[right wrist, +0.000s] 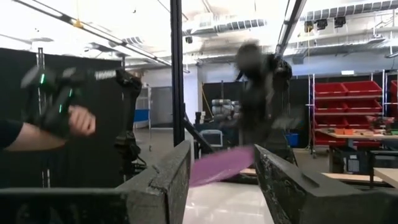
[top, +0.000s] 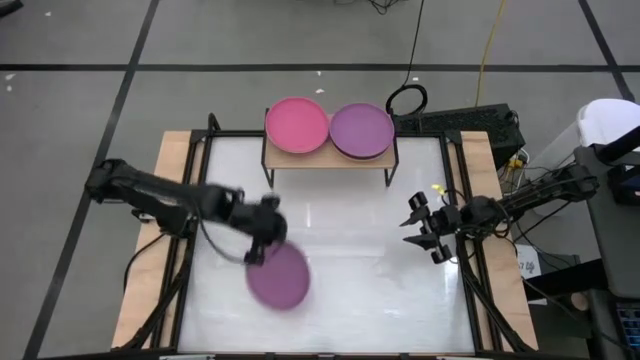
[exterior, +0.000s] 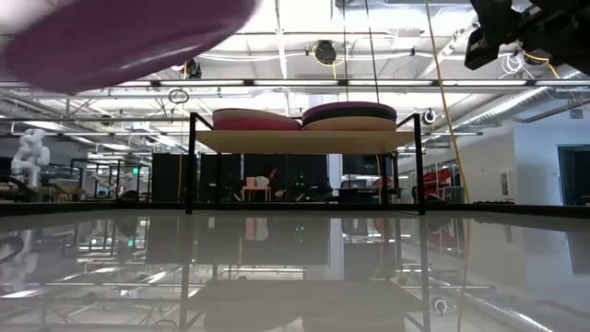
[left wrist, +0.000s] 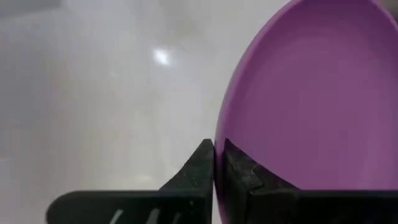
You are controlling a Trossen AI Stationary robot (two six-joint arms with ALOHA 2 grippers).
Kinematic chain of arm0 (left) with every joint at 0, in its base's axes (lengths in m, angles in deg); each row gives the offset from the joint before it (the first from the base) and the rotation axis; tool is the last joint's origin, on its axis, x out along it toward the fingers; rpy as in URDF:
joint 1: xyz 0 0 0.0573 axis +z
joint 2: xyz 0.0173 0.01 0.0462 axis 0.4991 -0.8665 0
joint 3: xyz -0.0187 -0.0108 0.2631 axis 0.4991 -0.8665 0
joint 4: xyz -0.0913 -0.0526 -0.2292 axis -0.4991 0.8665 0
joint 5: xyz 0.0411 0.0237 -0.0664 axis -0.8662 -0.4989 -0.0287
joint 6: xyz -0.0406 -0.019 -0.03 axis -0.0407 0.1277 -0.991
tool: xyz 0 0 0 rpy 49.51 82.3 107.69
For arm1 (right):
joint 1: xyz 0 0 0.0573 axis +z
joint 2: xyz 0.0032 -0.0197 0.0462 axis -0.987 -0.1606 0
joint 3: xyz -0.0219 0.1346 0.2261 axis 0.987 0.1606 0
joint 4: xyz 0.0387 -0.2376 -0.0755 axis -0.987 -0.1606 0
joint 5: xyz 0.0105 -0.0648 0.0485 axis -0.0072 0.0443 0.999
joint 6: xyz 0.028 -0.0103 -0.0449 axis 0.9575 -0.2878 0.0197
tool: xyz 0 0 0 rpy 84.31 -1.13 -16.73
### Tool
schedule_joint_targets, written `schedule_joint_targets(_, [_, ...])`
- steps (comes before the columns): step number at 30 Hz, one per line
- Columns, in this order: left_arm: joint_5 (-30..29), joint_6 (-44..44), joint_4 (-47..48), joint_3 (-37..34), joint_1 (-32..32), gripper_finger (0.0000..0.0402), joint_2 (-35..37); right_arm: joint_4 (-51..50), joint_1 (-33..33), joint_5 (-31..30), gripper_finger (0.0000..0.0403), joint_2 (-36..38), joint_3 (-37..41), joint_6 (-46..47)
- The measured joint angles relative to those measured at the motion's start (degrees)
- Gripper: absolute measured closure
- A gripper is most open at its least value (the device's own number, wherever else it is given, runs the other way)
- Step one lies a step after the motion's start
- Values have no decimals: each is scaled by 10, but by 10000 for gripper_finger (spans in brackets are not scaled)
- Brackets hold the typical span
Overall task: Place and stack plates onto a shelf
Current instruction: Stack the violet plate on top of the pink plate on the shelf
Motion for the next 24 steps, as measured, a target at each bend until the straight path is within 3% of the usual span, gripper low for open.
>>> schedule_joint_targets(5, [-78, 85, 63, 143, 104, 390, 6, -8, 0, -11, 248, 0, 0, -3])
schedule_joint_targets(9, [-80, 137, 70, 210, 214, 390, 6, -8, 0, -14, 248, 0, 1, -3])
schedule_joint_targets(14, [-66, 157, 52, 238, 372, 390, 1, -8, 0, -14, 248, 0, 1, -5])
schedule_joint_targets(19, [66, 93, 4, 239, 521, 390, -25, -8, 0, -15, 248, 0, 1, -17])
schedule_joint_targets(24, [150, 45, -39, 239, 600, 390, -68, -8, 0, -15, 248, 0, 1, -18])
